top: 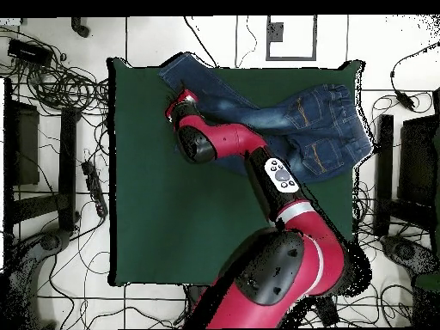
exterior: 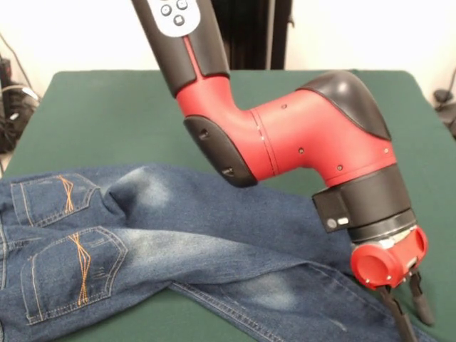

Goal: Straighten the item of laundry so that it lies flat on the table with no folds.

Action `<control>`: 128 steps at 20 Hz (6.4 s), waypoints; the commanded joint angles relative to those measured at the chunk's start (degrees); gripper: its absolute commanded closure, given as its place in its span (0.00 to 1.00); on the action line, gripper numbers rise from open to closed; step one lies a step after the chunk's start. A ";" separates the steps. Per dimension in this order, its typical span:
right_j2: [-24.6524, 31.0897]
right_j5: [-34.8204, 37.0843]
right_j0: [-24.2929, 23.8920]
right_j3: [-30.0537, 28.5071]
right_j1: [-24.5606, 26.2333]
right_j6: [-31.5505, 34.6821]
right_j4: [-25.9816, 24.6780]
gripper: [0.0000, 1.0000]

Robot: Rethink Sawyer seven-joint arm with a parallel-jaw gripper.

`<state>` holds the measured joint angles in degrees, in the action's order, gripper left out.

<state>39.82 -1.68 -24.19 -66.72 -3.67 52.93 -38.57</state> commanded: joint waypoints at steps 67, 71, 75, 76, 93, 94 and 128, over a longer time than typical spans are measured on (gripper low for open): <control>-18.81 40.18 4.17 3.05 2.88 5.63 37.99 1.00; -18.72 45.16 4.29 2.80 1.73 7.65 40.50 1.00; -19.08 48.05 4.64 3.29 1.56 8.90 42.59 1.00; -19.07 48.24 4.63 3.33 1.54 8.99 42.90 1.00; -18.64 55.86 5.68 3.65 0.71 14.71 50.37 1.00; -18.52 56.06 5.69 3.40 0.53 14.87 50.83 1.00; -19.07 63.20 7.92 2.31 -2.58 20.89 60.83 1.00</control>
<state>17.79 57.47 -16.96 -56.40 -5.48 59.76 19.45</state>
